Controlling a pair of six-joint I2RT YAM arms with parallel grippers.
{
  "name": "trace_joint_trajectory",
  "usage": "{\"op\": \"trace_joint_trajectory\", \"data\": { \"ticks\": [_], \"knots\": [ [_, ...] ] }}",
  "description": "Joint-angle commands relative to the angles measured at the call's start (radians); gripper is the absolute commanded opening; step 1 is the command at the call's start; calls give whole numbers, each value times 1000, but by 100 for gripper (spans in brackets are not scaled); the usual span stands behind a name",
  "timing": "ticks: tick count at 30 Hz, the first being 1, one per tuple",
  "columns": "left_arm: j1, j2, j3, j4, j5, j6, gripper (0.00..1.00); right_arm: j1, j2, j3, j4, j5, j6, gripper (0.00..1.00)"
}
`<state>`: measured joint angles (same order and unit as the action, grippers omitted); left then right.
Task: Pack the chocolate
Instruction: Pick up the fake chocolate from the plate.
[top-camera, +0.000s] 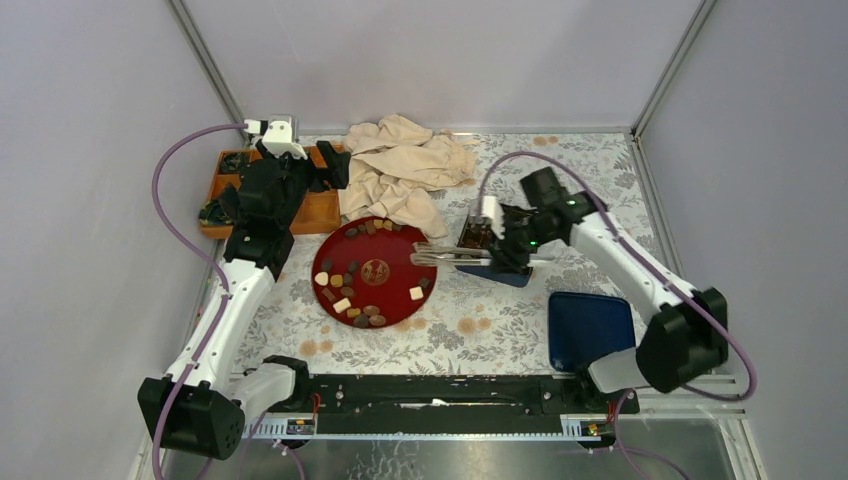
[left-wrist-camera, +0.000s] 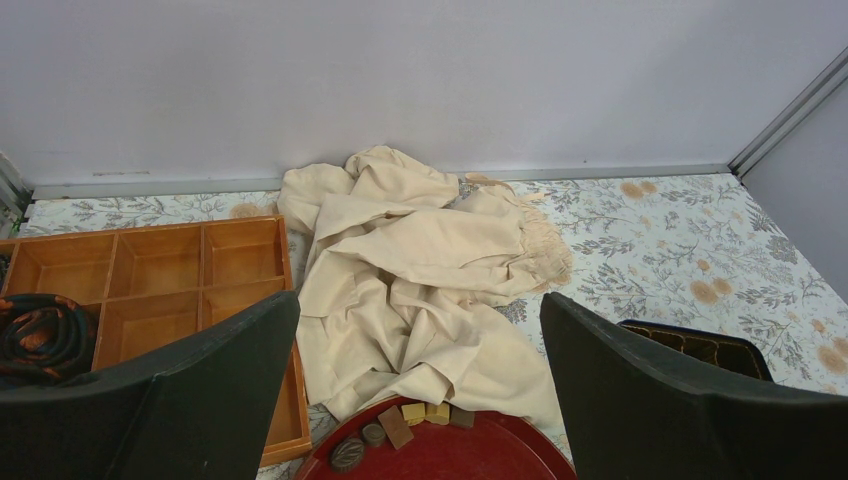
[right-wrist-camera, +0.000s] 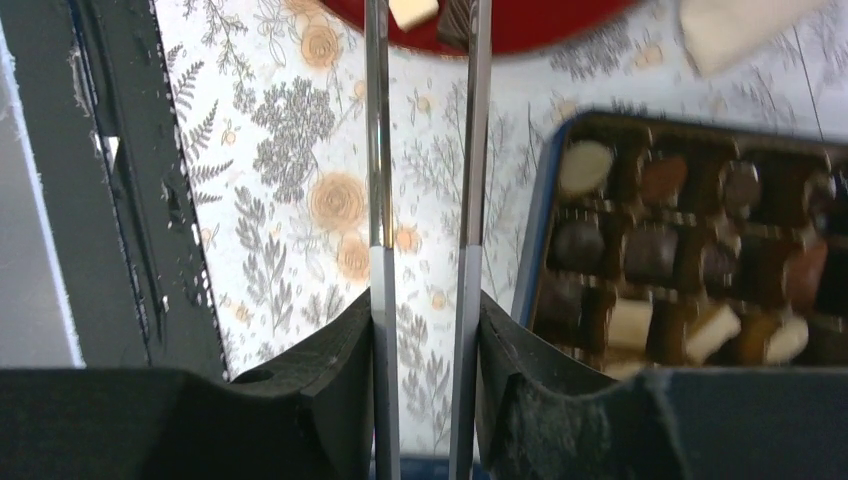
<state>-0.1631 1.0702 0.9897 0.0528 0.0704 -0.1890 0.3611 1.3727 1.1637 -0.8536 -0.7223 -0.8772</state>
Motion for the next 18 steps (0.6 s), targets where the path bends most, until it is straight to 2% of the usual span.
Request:
{"op": "trace_joint_trajectory", "data": {
  "ticks": [1, 9, 18],
  "knots": [
    [-7, -9, -12, 48, -13, 11, 99, 165, 114, 97, 152, 142, 78, 41],
    [-7, -11, -13, 47, -18, 16, 99, 337, 353, 258, 176, 338, 43, 43],
    [-7, -10, -15, 48, -21, 19, 99, 392, 555, 432, 165, 407, 36, 44]
  ]
}}
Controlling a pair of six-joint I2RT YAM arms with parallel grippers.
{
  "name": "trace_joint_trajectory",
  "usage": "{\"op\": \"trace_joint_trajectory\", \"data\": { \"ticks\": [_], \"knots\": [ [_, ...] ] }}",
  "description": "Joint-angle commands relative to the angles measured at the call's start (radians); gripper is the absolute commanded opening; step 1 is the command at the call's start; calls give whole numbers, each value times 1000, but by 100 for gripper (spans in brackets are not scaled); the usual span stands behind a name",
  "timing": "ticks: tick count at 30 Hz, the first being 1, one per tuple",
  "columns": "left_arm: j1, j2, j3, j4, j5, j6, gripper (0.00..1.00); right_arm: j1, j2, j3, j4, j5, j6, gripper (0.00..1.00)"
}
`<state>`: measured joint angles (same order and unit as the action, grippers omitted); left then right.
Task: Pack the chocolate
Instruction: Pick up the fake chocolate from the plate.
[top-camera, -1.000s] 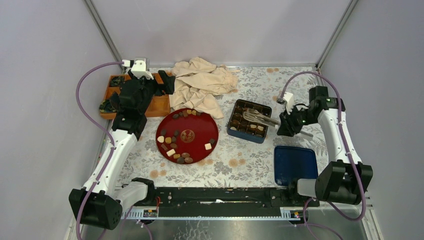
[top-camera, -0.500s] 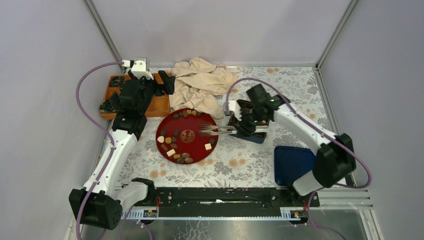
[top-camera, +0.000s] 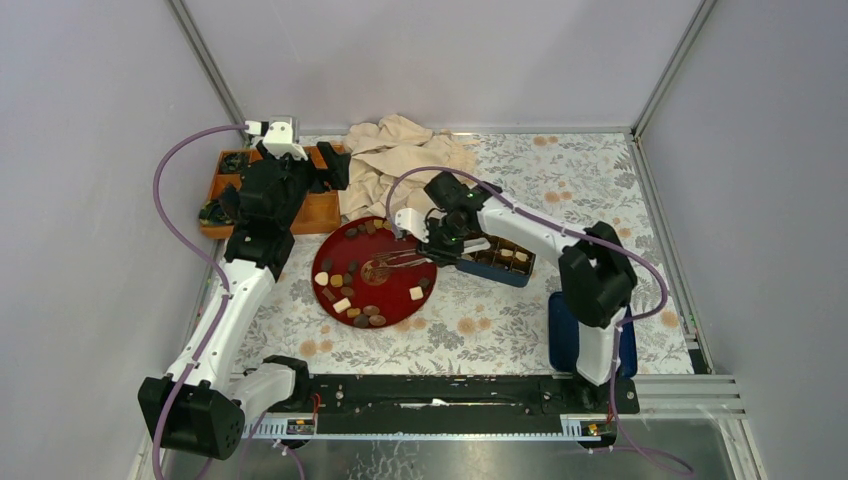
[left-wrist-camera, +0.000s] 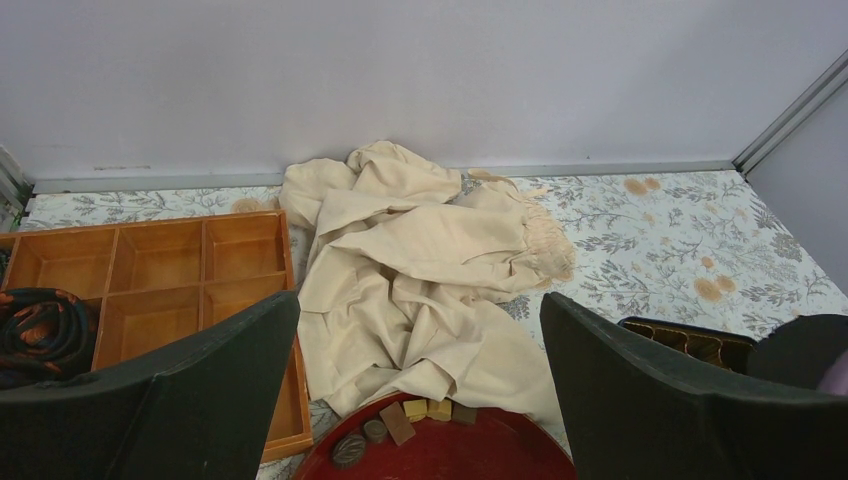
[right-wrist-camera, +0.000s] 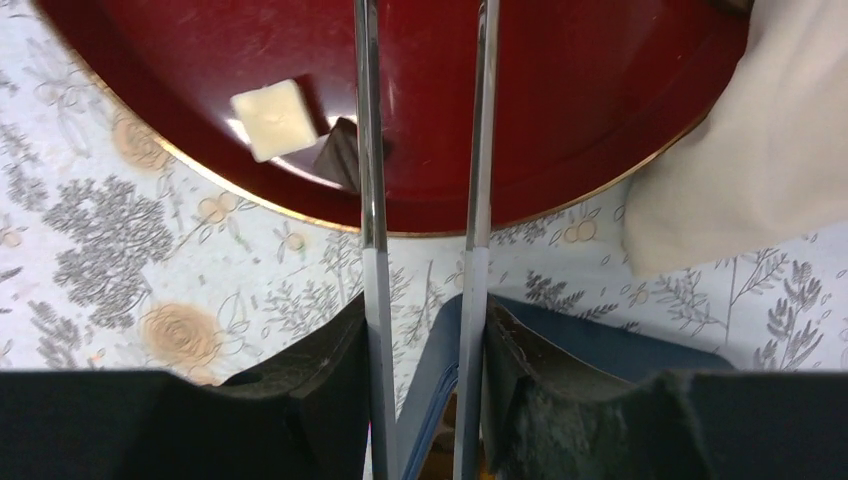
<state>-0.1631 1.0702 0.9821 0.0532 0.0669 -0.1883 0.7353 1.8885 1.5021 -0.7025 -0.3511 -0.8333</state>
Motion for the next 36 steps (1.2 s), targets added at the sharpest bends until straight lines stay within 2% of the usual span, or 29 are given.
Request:
{"op": "trace_joint_trajectory", "data": {
  "ticks": [1, 17, 23, 24, 30, 36],
  "knots": [
    [-7, -10, -7, 47, -19, 18, 99, 23, 55, 109, 14, 35, -7, 45],
    [-7, -15, -5, 49, -14, 16, 99, 82, 246, 337, -51, -1, 41, 46],
    [-7, -16, -7, 49, -15, 16, 99, 93, 280, 374, -74, -2, 42, 45],
    [-7, -16, -7, 49, -15, 16, 99, 94, 282, 375, -80, -1, 40, 43],
    [-6, -14, -7, 50, -13, 16, 99, 93, 235, 328, -70, 14, 37, 15],
    [-7, -14, -6, 50, -12, 16, 99, 92, 148, 277, -58, 11, 71, 3]
  ]
}}
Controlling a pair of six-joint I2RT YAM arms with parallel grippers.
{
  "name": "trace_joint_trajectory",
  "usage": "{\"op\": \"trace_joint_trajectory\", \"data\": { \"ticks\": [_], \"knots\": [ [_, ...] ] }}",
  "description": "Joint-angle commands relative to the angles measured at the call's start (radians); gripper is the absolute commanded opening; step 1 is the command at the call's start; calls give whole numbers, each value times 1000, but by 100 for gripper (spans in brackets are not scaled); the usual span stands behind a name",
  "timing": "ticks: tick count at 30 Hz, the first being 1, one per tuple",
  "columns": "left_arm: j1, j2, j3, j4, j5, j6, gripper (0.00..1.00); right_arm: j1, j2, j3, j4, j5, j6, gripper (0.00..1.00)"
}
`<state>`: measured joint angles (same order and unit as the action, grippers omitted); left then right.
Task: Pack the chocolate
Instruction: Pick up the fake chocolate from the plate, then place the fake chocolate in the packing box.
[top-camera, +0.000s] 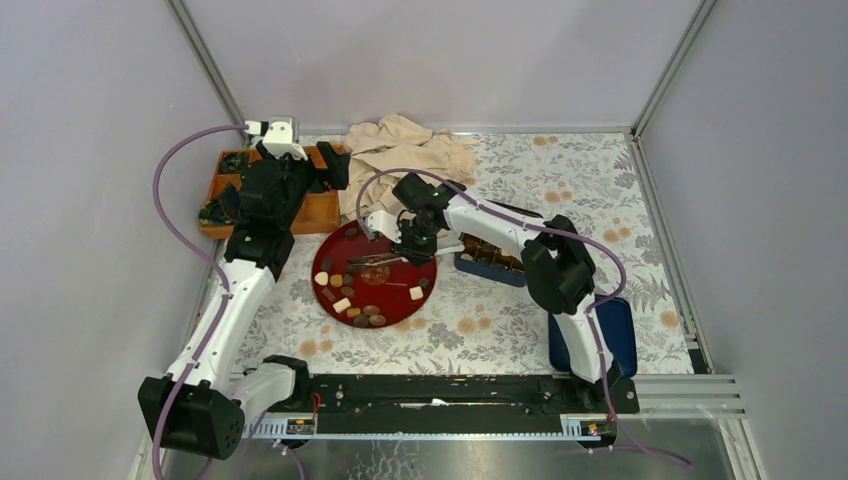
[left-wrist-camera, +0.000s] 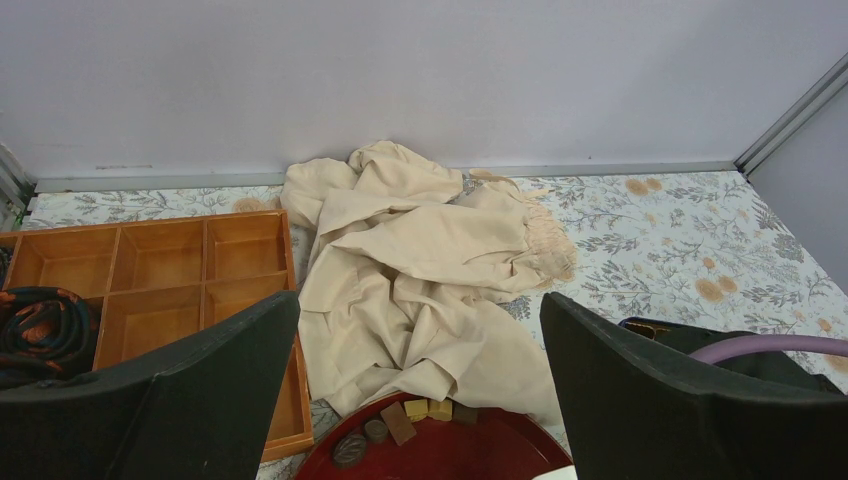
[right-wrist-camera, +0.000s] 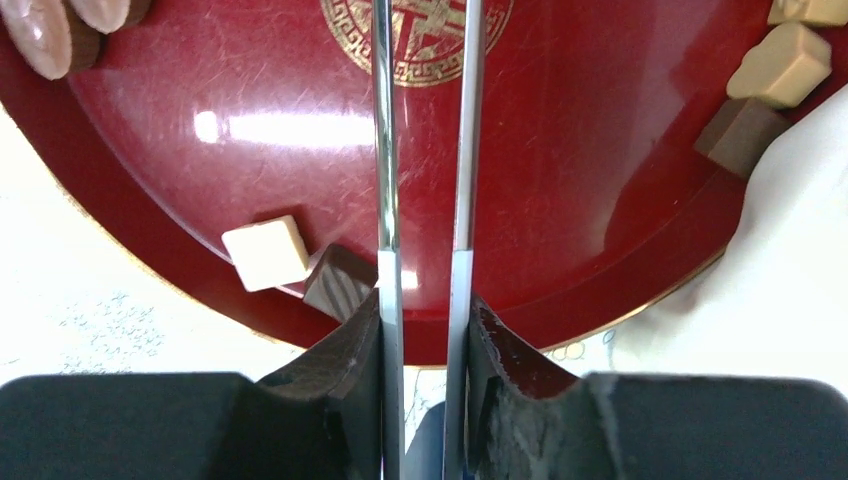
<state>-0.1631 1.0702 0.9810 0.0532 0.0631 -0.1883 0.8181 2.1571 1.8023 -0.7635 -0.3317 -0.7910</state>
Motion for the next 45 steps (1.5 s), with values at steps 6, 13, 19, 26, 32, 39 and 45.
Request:
{"op": "trace_joint_trajectory", "data": {
  "ticks": [6, 13, 19, 26, 32, 39, 45],
  "knots": [
    [-7, -15, -6, 50, -10, 16, 99, -4, -237, -111, 3, -47, 54, 0],
    [-7, -17, -7, 50, -9, 18, 99, -50, -412, -259, -13, -104, 59, 0],
    [-9, -15, -7, 51, -11, 18, 99, -174, -609, -416, -42, -165, 49, 0],
    [-14, -12, -8, 50, -12, 20, 99, -415, -816, -538, -154, -201, -9, 0],
    [-19, -8, -8, 50, -11, 20, 99, -678, -939, -584, -311, -180, -168, 0],
    [-25, -5, -8, 50, -11, 21, 99, -940, -983, -653, -423, -181, -306, 0],
    [-26, -3, -9, 50, -11, 23, 99, -995, -994, -711, -446, -154, -354, 1]
  ]
}}
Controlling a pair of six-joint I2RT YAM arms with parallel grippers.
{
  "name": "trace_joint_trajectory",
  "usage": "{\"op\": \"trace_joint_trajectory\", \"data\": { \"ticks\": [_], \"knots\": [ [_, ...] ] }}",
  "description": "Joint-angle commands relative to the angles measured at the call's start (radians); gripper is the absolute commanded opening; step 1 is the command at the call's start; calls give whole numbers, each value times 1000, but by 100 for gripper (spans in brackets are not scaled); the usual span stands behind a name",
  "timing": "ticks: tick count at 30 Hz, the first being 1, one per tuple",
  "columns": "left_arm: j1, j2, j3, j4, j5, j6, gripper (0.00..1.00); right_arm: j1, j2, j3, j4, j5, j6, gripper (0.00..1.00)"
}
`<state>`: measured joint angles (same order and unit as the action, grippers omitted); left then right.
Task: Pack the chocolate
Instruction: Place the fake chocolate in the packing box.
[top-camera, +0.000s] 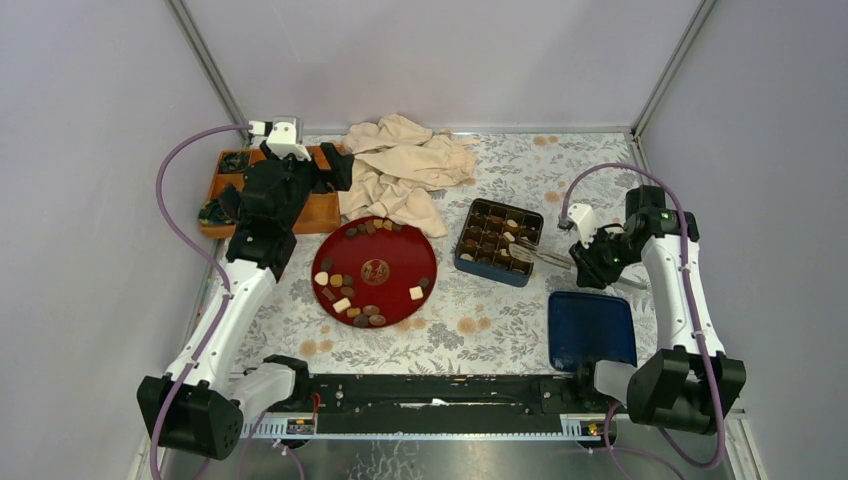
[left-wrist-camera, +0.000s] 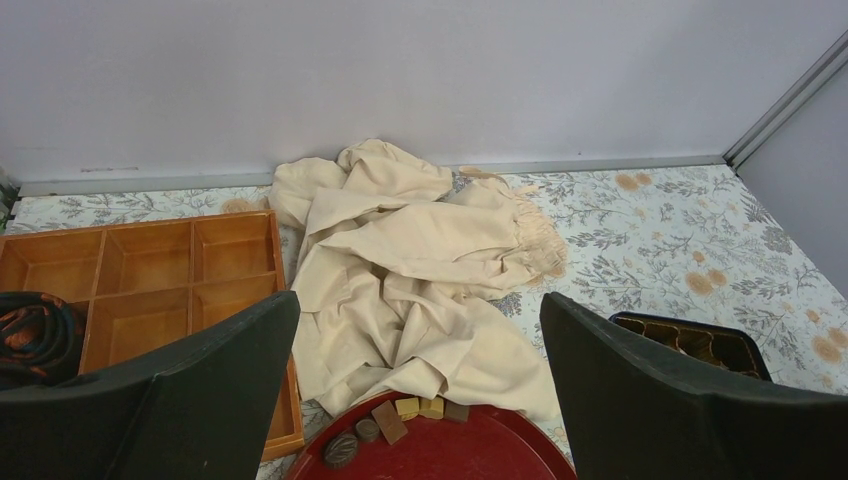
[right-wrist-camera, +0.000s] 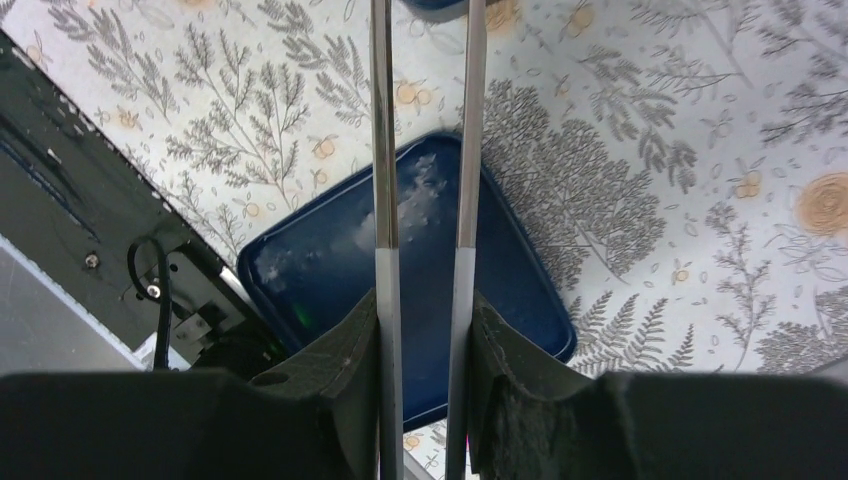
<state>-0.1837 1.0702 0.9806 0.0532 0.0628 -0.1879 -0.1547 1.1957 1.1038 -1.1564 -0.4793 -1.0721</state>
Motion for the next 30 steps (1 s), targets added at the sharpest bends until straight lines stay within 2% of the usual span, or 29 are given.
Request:
{"op": "trace_joint_trajectory", "data": {
  "ticks": [1, 7, 12, 18, 30],
  "knots": [
    [-8, -1, -8, 50, -10, 22, 99, -27, -32, -19, -56, 0, -79, 1],
    [-8, -2, -8, 49, -9, 22, 99, -46, -4, -36, -52, 19, -84, 4],
    [-10, -2, -8, 48, -10, 24, 99, -49, 25, -39, -21, 37, -63, 13],
    [-10, -4, -8, 48, -12, 25, 99, -54, 58, -48, -4, 53, -59, 17],
    [-11, -5, -8, 49, -10, 25, 99, -60, 55, -61, -10, 66, -70, 40]
  ]
}}
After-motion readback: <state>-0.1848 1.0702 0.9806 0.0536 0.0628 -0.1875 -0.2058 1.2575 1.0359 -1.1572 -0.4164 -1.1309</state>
